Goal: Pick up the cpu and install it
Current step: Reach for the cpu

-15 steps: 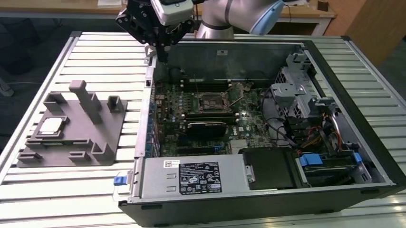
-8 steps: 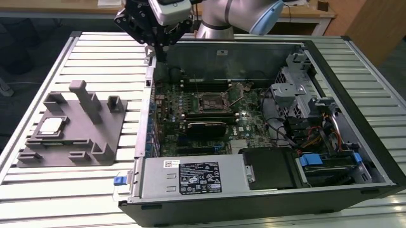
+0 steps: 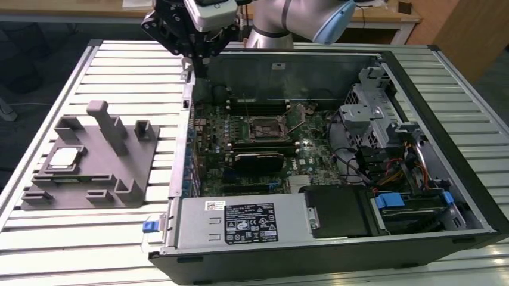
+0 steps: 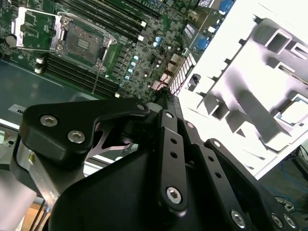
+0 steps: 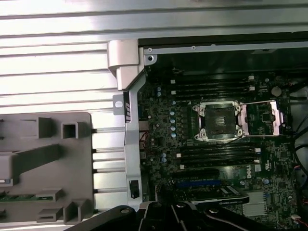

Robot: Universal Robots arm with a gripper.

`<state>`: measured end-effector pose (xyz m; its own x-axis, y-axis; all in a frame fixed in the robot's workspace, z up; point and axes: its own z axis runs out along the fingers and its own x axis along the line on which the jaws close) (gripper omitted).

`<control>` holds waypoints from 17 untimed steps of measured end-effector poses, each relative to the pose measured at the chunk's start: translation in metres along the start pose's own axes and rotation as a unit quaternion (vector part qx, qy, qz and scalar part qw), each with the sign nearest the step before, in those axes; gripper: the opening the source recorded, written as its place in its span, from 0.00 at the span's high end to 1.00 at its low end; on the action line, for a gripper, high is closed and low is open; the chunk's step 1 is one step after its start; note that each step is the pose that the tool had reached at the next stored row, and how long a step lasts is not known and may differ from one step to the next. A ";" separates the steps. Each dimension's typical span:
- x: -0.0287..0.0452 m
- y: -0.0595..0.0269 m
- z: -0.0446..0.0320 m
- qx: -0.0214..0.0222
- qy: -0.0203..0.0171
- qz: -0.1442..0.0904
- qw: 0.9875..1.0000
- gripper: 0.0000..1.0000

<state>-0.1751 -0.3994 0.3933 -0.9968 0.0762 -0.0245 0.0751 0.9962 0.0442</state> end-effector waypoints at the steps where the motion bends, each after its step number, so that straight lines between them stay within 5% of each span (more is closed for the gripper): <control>1: 0.0003 0.0000 0.0000 0.000 0.000 0.000 1.000 0.89; 17: 0.0096 -0.0010 0.0005 0.000 0.000 0.000 1.000 0.89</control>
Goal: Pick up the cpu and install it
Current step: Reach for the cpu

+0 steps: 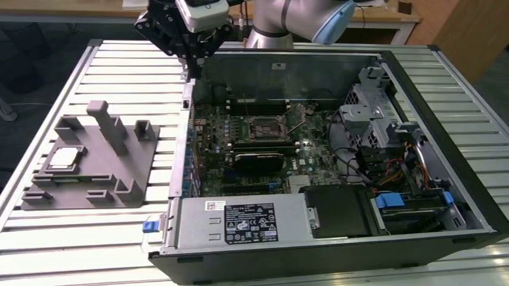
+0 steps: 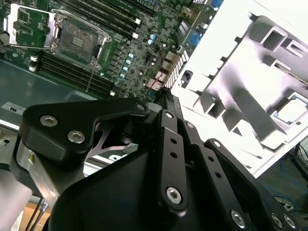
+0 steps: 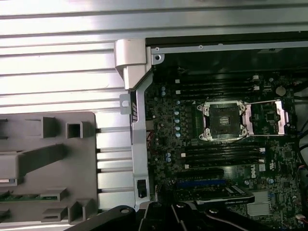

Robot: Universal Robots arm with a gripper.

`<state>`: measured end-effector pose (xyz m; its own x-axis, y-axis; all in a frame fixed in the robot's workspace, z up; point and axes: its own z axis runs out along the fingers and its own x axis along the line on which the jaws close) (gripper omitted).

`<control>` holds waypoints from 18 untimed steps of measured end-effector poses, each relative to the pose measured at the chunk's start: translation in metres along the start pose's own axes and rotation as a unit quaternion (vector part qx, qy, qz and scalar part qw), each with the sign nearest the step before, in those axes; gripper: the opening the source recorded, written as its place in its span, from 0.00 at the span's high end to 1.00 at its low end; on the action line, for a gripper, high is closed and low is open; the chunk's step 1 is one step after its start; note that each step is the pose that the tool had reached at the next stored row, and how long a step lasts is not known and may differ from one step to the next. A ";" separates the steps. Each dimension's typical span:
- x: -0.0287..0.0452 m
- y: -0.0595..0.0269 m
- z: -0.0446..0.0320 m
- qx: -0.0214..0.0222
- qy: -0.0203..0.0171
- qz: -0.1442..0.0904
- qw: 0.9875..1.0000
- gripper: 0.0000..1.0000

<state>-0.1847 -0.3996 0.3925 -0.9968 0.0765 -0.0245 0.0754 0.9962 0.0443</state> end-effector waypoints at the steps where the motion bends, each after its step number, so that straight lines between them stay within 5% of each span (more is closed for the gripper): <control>1: 0.0015 -0.0001 0.0001 0.000 0.000 0.000 1.000 0.89; 18: 0.0316 -0.0028 0.0063 0.000 0.000 0.004 1.000 0.89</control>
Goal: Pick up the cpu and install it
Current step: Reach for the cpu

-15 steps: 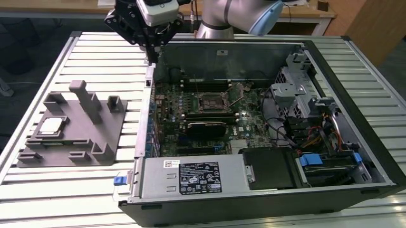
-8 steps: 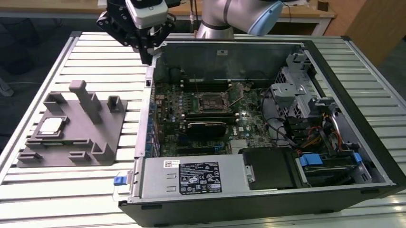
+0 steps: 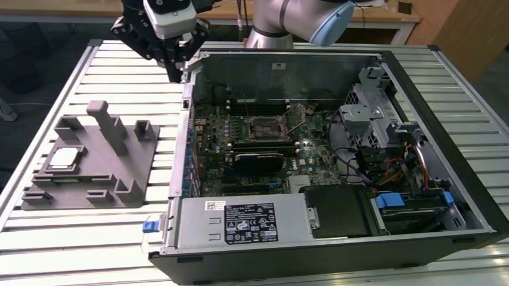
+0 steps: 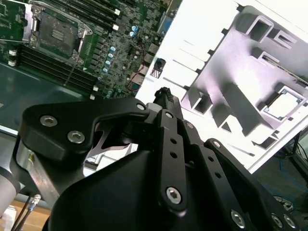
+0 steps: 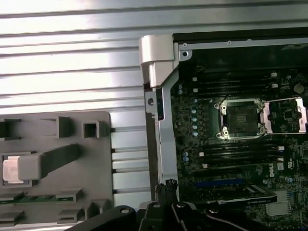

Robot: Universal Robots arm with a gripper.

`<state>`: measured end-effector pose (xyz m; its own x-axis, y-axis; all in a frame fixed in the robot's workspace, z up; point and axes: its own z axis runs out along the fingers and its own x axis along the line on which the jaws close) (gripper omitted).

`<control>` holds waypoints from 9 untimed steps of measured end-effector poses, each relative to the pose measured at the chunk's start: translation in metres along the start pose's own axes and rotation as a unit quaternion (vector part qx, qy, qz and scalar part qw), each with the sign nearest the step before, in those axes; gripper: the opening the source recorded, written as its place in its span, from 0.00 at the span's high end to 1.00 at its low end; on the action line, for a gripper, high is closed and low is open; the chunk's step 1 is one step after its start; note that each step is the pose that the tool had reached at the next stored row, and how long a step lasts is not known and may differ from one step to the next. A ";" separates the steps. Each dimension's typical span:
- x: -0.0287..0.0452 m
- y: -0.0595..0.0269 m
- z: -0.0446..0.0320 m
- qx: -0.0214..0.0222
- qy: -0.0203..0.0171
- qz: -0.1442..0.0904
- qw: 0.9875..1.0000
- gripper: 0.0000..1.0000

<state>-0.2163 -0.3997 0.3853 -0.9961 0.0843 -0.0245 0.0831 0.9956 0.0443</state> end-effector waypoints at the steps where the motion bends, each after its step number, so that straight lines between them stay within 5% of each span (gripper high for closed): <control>1: 0.0015 -0.0002 0.0003 0.000 0.000 0.000 1.000 0.89; 9: 0.0124 -0.0012 0.0025 0.000 0.000 0.002 1.000 0.89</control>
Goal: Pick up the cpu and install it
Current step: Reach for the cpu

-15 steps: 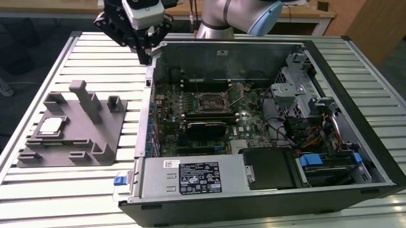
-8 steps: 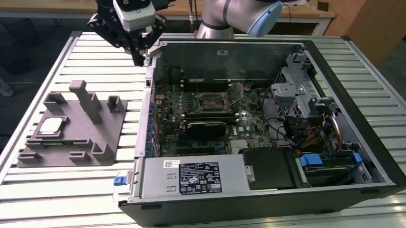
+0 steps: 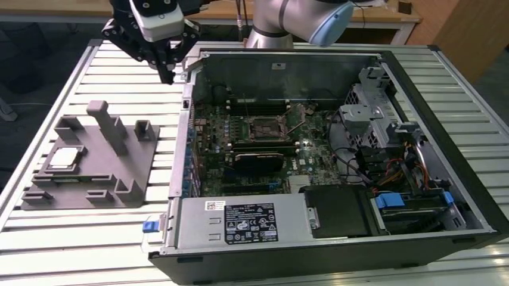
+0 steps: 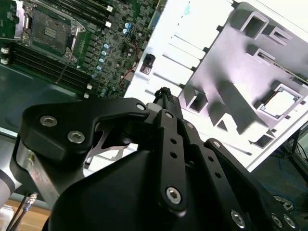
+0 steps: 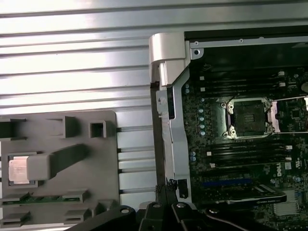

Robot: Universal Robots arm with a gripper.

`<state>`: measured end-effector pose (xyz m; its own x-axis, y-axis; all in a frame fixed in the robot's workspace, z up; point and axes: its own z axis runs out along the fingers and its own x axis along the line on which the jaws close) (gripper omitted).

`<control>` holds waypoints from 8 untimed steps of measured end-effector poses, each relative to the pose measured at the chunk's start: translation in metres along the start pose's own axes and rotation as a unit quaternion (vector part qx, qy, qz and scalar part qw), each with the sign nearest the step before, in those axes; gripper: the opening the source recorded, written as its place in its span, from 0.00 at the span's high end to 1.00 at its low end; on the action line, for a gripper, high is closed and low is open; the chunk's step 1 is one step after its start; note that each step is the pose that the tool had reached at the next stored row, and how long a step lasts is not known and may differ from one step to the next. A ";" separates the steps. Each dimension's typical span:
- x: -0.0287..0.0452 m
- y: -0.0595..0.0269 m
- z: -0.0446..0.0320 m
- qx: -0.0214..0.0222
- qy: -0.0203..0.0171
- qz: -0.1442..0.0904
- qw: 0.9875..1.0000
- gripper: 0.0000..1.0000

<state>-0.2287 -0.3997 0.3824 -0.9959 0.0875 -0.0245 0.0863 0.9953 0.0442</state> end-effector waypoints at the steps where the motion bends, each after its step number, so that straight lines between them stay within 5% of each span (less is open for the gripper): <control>1: 0.0012 -0.0001 0.0003 0.000 0.000 0.000 1.000 0.89; 8: 0.0114 -0.0011 0.0020 0.000 0.000 0.001 1.000 0.89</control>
<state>-0.2401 -0.3998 0.3801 -0.9957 0.0896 -0.0245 0.0885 0.9951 0.0442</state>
